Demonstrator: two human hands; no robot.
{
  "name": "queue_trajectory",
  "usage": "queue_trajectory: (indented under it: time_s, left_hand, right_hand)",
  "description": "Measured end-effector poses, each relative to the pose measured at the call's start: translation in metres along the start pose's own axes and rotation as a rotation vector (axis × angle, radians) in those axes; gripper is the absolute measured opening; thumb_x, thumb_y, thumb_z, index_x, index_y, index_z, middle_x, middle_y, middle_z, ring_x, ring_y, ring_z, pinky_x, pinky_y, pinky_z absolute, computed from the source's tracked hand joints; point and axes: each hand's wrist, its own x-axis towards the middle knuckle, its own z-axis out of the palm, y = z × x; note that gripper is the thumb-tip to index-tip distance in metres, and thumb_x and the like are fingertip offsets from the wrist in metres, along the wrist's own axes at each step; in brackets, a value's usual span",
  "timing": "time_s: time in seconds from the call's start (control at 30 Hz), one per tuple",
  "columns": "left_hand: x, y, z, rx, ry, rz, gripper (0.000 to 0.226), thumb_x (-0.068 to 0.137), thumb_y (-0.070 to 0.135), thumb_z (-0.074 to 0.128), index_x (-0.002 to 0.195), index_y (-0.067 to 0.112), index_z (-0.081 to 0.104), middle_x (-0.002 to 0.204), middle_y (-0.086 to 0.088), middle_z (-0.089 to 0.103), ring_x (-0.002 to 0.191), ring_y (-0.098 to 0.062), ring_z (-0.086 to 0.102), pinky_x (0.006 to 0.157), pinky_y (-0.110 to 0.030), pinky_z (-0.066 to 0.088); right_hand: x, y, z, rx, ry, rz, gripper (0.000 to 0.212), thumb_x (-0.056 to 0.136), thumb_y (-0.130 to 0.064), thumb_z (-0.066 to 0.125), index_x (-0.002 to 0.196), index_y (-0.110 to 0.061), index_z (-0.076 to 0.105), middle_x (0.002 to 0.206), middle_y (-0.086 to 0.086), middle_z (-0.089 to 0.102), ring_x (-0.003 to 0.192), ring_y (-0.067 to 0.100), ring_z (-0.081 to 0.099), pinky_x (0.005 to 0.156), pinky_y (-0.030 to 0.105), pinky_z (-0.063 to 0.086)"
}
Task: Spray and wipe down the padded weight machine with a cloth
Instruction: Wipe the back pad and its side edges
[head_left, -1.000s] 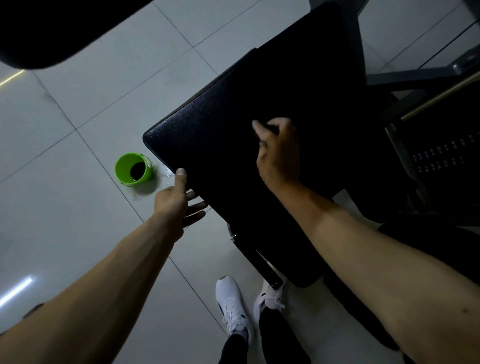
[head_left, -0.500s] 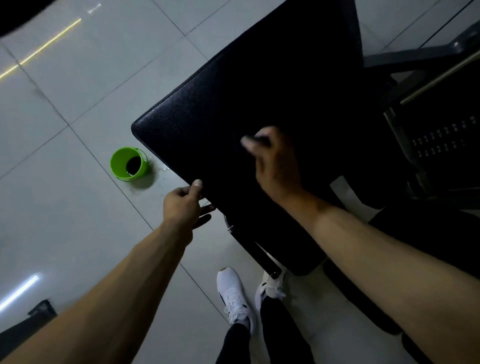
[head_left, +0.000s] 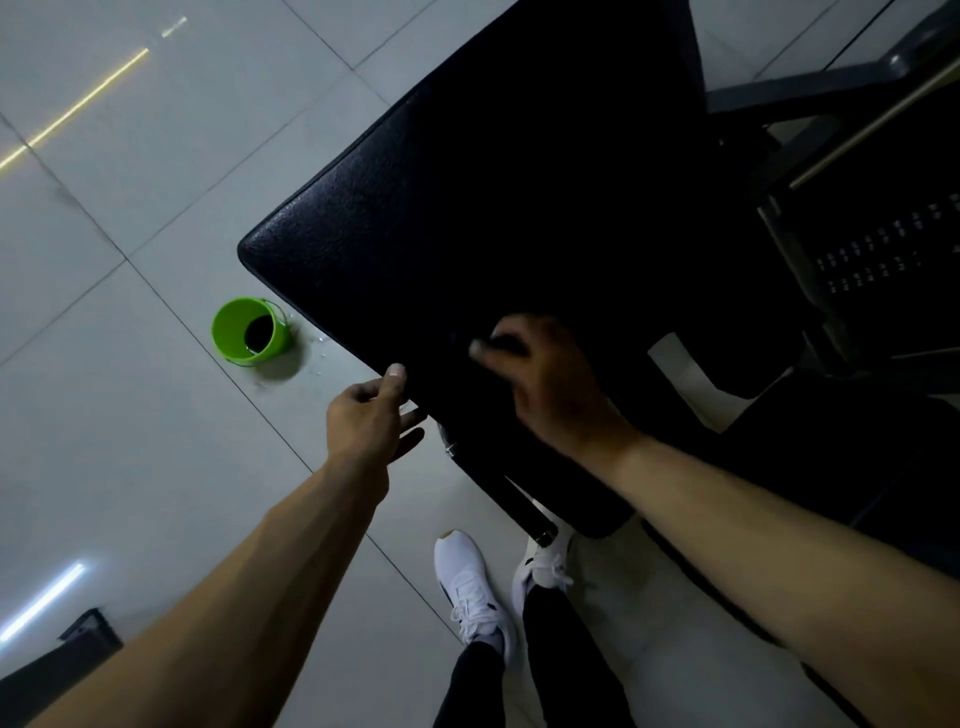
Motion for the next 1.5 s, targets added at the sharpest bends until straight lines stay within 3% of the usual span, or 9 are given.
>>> queue_trajectory:
  time_s: [0.17,0.47,0.7,0.97,1.03,1.13,1.23,1.33,1.5]
  left_hand:
    - [-0.008,-0.023,0.008,0.023,-0.096,-0.021,0.035,0.101,0.026,0.061,0.127,0.002,0.060,0.115,-0.008,0.071,0.093,-0.021,0.076,0.073,-0.032,0.063]
    - [-0.007,-0.020,0.013,0.123,-0.055,-0.003,0.034,0.101,0.030,0.061,0.124,0.005,0.059,0.112,-0.006,0.068,0.088,-0.023,0.075,0.072,-0.034,0.062]
    - [-0.007,-0.023,0.010,0.081,-0.111,-0.021,0.036,0.102,0.029,0.058,0.128,0.004,0.057,0.118,-0.007,0.068,0.090,-0.026,0.076,0.077,-0.036,0.062]
    - [-0.023,-0.043,0.027,0.111,-0.064,-0.069,0.040,0.098,0.037,0.063,0.117,0.002,0.061,0.104,-0.010,0.070,0.087,-0.024,0.075,0.065,-0.029,0.062]
    - [-0.023,-0.047,0.029,0.112,-0.059,-0.073,0.039,0.097,0.030,0.067,0.118,-0.003,0.061,0.101,-0.011,0.072,0.085,-0.024,0.075,0.068,-0.032,0.063]
    - [-0.022,-0.050,0.027,0.144,-0.063,-0.037,0.027,0.096,0.030,0.069,0.096,0.003,0.064,0.093,-0.010,0.074,0.089,-0.028,0.075,0.076,-0.038,0.063]
    - [-0.030,-0.052,0.021,0.475,0.010,0.205,0.026,0.094,0.037,0.071,0.080,0.016,0.063,0.082,-0.001,0.071,0.080,-0.023,0.070,0.076,-0.044,0.061]
    - [-0.042,-0.053,0.023,0.842,0.045,0.660,0.010,0.095,0.036,0.071,0.094,0.026,0.068,0.090,0.014,0.067,0.078,-0.012,0.064,0.066,-0.031,0.048]
    - [-0.035,-0.052,0.036,1.268,-0.079,1.173,0.042,0.092,0.031,0.065,0.132,0.022,0.068,0.142,-0.010,0.058,0.133,-0.039,0.047,0.098,-0.052,0.046]
  right_hand:
    - [0.037,0.021,-0.008,0.021,0.259,0.409,0.043,0.097,-0.006,0.060,0.139,-0.017,0.065,0.134,0.019,0.055,0.120,0.037,0.055,0.103,0.037,0.050]
    - [-0.068,-0.027,0.013,0.020,-0.126,-0.051,0.054,0.086,0.000,0.064,0.133,-0.024,0.069,0.128,0.010,0.062,0.115,0.034,0.058,0.095,0.038,0.052]
    - [0.014,0.041,-0.012,0.075,0.300,0.525,0.044,0.093,-0.003,0.057,0.134,-0.018,0.065,0.135,0.021,0.054,0.123,0.041,0.054,0.108,0.049,0.048]
    - [-0.112,-0.036,0.024,0.047,-0.122,0.085,0.055,0.081,0.000,0.066,0.129,-0.026,0.070,0.127,0.004,0.053,0.110,0.032,0.054,0.086,0.041,0.057]
    - [-0.098,-0.018,0.011,0.022,-0.088,0.070,0.054,0.080,0.005,0.071,0.125,-0.023,0.072,0.127,0.008,0.058,0.110,0.035,0.059,0.087,0.039,0.058]
    - [-0.057,0.027,-0.005,0.032,0.143,0.343,0.046,0.090,0.008,0.064,0.130,-0.014,0.070,0.134,0.020,0.058,0.123,0.039,0.056,0.104,0.042,0.051]
    - [-0.034,0.036,-0.006,0.153,0.324,0.574,0.044,0.097,0.001,0.056,0.136,-0.018,0.064,0.141,0.020,0.052,0.130,0.037,0.051,0.110,0.044,0.048]
    - [-0.071,-0.016,0.014,0.084,0.192,0.532,0.048,0.093,0.001,0.063,0.137,-0.018,0.065,0.143,0.016,0.051,0.132,0.032,0.048,0.110,0.029,0.041]
    - [-0.155,-0.052,0.031,0.126,-0.057,0.362,0.060,0.077,0.007,0.069,0.128,-0.025,0.069,0.130,0.003,0.052,0.118,0.030,0.052,0.089,0.046,0.058]
